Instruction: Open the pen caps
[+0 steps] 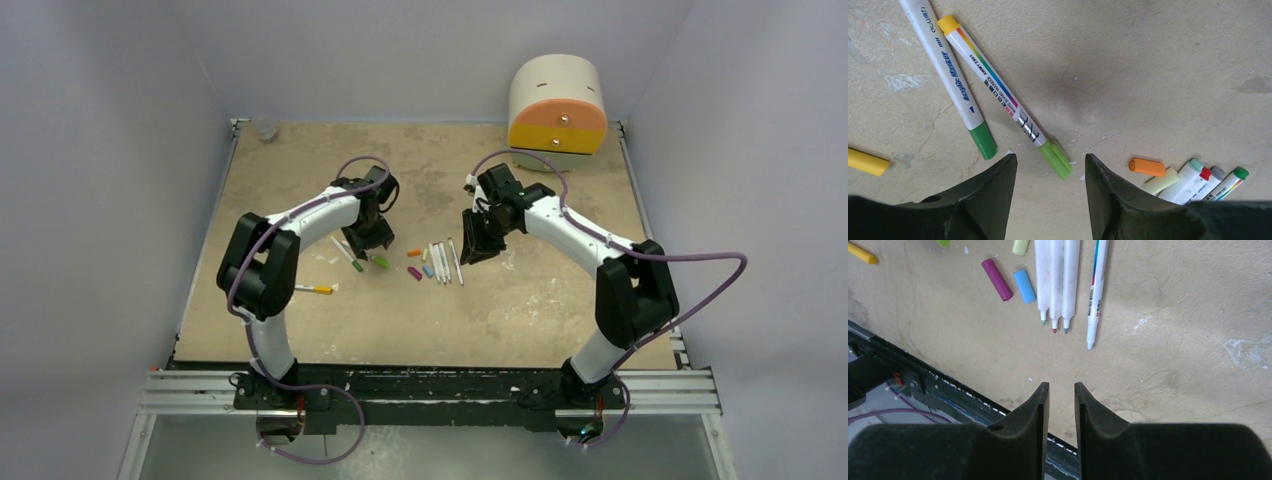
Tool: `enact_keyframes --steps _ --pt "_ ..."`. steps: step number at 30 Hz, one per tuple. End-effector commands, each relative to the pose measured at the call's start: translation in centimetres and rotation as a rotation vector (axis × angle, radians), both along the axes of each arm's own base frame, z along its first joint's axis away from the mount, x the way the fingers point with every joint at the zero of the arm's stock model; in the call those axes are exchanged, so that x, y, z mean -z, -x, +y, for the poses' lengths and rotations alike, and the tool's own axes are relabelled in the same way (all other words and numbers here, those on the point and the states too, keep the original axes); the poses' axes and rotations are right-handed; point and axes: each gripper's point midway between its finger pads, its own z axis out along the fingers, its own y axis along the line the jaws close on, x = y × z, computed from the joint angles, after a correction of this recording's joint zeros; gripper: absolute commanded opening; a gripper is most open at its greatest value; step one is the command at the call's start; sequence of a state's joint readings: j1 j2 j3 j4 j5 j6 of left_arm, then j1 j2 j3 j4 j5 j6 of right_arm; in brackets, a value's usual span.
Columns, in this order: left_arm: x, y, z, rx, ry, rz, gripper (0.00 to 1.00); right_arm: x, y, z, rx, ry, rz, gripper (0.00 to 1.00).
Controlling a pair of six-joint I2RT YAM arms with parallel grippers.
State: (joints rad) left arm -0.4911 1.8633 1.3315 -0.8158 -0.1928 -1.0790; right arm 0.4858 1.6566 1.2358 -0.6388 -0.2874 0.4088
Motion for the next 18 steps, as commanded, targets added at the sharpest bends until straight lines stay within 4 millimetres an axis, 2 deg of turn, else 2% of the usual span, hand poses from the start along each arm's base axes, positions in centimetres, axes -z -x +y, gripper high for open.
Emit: enact_keyframes --steps 1,9,12,18 --pt "0.6 -0.4 0.4 -0.057 -0.019 -0.011 0.49 -1.6 0.3 0.8 -0.048 -0.08 -0.047 0.27" --pt "2.3 0.1 0.6 -0.085 -0.069 0.021 0.44 -1.9 1.1 0.8 -0.089 -0.107 -0.064 0.27" --pt "2.8 0.1 0.1 -0.086 -0.089 0.027 0.37 -2.0 1.4 0.9 -0.112 -0.117 -0.069 0.27" --pt "3.4 0.6 -1.5 -0.074 -0.118 0.026 0.15 -2.8 2.0 0.9 -0.148 -0.137 -0.082 0.27"
